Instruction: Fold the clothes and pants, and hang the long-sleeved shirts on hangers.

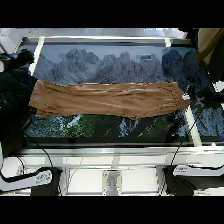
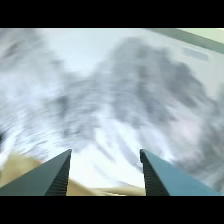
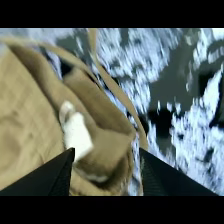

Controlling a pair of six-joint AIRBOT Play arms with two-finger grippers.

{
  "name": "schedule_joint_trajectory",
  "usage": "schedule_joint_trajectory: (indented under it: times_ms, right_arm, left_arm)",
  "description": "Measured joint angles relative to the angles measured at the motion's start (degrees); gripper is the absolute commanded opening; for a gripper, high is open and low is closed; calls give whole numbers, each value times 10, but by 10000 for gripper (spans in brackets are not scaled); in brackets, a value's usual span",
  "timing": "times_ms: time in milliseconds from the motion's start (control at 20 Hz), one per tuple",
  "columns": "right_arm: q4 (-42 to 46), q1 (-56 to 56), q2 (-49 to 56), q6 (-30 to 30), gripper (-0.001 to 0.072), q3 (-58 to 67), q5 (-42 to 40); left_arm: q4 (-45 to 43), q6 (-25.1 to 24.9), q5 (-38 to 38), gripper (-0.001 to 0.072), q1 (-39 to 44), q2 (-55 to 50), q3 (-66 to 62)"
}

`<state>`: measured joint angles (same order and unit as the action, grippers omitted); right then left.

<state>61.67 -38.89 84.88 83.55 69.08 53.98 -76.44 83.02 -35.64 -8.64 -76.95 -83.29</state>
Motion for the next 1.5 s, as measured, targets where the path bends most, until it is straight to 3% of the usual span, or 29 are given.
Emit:
schedule_joint_trajectory:
  times_ms: [150,250,450,1150,1500]
  right_arm:
    - [-138,-50,50,-104,600,0,61]
    - [-205,-70,81,-164,707,0,88]
    - [-259,-87,130,-221,706,1,123]
    - [-270,-21,181,-277,680,17,141]
    - [-309,-49,182,-244,681,17,106]
  left_arm:
    - [-26,-25,0,502,71,10,0]
    - [-38,-35,-1,502,107,13,0]
    - [-46,-38,0,501,144,15,0]
    - [-50,-19,-34,501,157,13,0]
    - [-50,-18,-42,501,157,13,0]
